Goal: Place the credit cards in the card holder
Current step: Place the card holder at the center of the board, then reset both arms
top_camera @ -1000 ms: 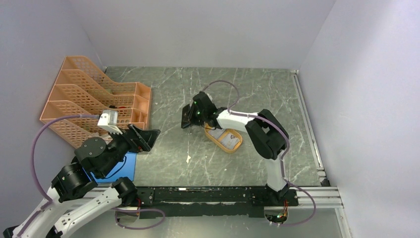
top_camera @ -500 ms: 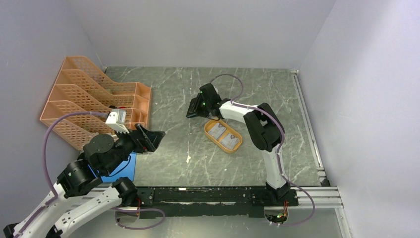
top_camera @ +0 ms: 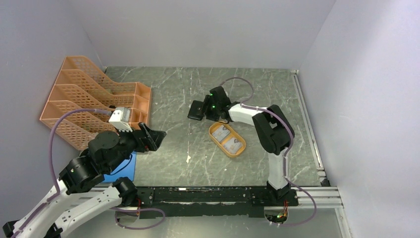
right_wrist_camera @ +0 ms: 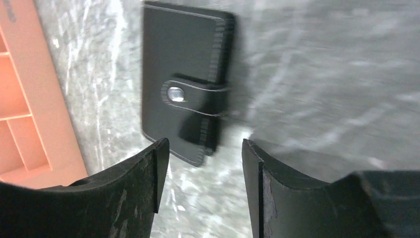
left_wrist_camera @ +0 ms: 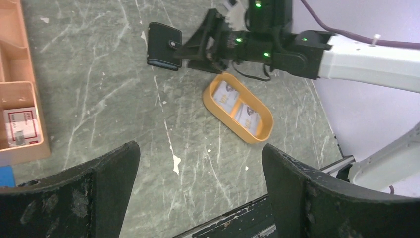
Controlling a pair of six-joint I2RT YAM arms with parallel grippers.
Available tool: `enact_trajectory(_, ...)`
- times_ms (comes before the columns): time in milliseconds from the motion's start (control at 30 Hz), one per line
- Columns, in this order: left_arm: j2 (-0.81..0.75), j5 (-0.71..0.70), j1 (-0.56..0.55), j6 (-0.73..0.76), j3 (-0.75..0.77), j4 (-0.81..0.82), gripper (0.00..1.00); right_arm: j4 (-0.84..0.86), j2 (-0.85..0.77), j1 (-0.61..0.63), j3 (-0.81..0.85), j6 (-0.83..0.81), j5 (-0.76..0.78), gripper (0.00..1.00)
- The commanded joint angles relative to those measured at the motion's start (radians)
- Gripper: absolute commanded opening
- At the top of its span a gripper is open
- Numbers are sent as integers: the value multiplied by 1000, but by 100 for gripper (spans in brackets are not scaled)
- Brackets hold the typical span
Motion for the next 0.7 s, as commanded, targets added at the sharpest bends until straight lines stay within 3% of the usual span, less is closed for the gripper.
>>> enact_trajectory(0,17,-50,-4,32,64,-71,97,-13,-116,-90,-111,-3,29,61)
enact_trajectory(233,59,-66,-4,45,85,-121,97,-65,-347,-209,-187,-63,77,88)
enact_trajectory(400,83,-105,-4,25,107,-102,97,-211,-494,-207,-50,-133,254,91)
enact_trajectory(533,132,-211,-3,-47,147,-145,97,-266,-669,-102,-4,-204,519,91)
enact_trajectory(600,161,-236,-3,-57,171,-168,97,-187,-794,3,-60,-293,652,99)
enact_trajectory(667,197,-221,-5,-19,196,-174,97,-147,-904,62,-108,-349,659,100)
